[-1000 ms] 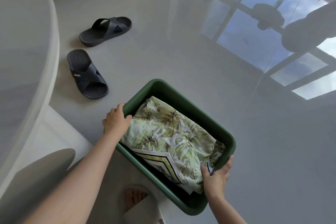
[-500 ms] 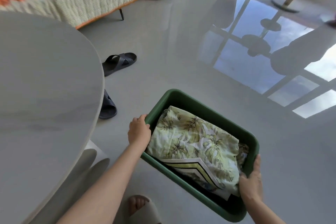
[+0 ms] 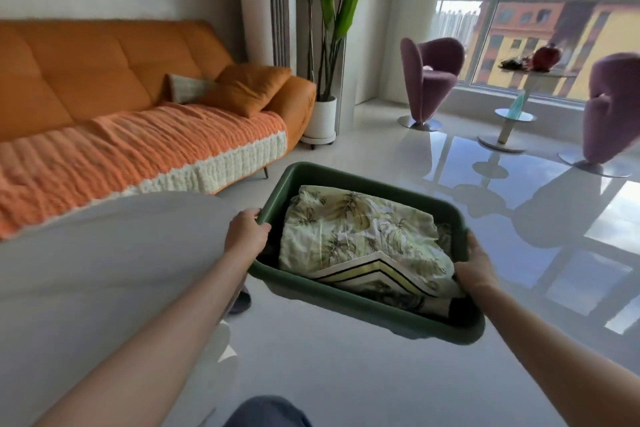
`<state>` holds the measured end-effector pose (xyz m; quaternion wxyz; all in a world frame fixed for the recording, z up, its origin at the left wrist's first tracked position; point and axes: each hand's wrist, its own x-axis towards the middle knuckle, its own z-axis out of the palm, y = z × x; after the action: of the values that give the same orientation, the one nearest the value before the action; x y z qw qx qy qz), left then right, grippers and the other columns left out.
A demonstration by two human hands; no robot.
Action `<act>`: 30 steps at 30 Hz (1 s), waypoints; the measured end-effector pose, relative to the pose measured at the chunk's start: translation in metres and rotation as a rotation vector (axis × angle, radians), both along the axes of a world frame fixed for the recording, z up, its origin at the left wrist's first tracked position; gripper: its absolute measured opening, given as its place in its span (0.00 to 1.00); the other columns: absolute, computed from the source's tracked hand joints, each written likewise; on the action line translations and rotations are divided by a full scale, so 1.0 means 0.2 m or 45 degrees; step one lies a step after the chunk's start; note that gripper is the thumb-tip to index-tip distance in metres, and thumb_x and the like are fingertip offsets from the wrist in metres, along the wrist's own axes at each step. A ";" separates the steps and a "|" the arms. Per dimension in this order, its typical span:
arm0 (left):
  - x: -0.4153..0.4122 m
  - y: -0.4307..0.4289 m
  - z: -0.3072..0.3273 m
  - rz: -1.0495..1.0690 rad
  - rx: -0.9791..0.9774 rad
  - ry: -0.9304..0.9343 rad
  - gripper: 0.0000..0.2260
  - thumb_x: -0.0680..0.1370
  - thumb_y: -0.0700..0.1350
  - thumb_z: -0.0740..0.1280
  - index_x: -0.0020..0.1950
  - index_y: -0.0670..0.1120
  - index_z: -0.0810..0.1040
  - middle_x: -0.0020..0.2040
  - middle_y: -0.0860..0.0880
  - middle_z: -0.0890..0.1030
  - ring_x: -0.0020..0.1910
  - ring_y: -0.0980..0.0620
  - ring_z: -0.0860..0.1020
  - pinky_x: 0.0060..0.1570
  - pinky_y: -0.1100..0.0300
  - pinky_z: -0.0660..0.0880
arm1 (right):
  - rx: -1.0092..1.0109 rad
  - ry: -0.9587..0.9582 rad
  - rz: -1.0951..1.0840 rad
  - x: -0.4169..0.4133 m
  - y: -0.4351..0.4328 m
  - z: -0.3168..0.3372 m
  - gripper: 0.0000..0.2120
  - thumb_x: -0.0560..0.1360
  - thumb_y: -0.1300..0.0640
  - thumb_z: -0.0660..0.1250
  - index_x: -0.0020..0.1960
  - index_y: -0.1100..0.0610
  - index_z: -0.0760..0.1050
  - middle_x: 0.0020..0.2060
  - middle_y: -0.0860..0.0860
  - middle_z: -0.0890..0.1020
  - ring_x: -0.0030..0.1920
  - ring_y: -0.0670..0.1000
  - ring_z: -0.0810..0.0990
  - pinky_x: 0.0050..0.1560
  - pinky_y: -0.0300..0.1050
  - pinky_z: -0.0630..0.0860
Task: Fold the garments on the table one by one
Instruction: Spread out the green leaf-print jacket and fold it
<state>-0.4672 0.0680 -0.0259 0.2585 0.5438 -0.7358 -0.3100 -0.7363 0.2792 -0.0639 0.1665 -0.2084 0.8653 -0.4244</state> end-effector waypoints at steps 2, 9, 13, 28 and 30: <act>0.14 0.04 0.13 0.077 -0.028 0.018 0.14 0.77 0.38 0.63 0.63 0.40 0.74 0.55 0.41 0.79 0.45 0.46 0.75 0.41 0.59 0.68 | -0.056 0.011 0.086 0.07 -0.04 0.16 0.41 0.70 0.70 0.65 0.75 0.44 0.55 0.63 0.58 0.75 0.58 0.60 0.75 0.56 0.53 0.74; 0.71 0.17 0.39 0.320 -0.073 0.157 0.10 0.75 0.38 0.64 0.56 0.41 0.78 0.43 0.44 0.79 0.39 0.47 0.77 0.37 0.58 0.71 | -0.202 0.008 0.359 0.41 -0.21 0.48 0.37 0.71 0.74 0.58 0.75 0.50 0.58 0.63 0.60 0.74 0.56 0.58 0.74 0.51 0.46 0.73; 1.10 0.26 0.44 0.518 -0.089 0.245 0.11 0.75 0.37 0.65 0.56 0.39 0.78 0.45 0.41 0.80 0.44 0.42 0.78 0.46 0.51 0.74 | -0.213 -0.038 0.559 0.70 -0.39 0.55 0.36 0.71 0.74 0.59 0.75 0.53 0.59 0.65 0.61 0.72 0.61 0.60 0.73 0.56 0.48 0.73; 2.37 0.63 0.19 1.273 -0.075 0.266 0.04 0.73 0.40 0.67 0.46 0.41 0.80 0.41 0.42 0.81 0.41 0.42 0.78 0.34 0.56 0.68 | -0.100 -0.043 1.295 2.00 -1.15 0.43 0.30 0.71 0.66 0.62 0.72 0.53 0.65 0.64 0.59 0.73 0.64 0.60 0.71 0.64 0.56 0.70; 2.46 0.65 0.14 1.323 -0.072 0.281 0.07 0.74 0.42 0.67 0.50 0.41 0.79 0.43 0.42 0.81 0.42 0.42 0.78 0.36 0.56 0.69 | -0.091 -0.075 1.340 2.13 -1.14 0.44 0.29 0.73 0.70 0.61 0.72 0.55 0.64 0.64 0.60 0.73 0.65 0.60 0.71 0.64 0.56 0.70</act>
<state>0.0240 0.1970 0.0027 0.4684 0.7936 -0.3458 -0.1766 -0.3096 0.0507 0.0233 0.3742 -0.6082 0.6235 -0.3183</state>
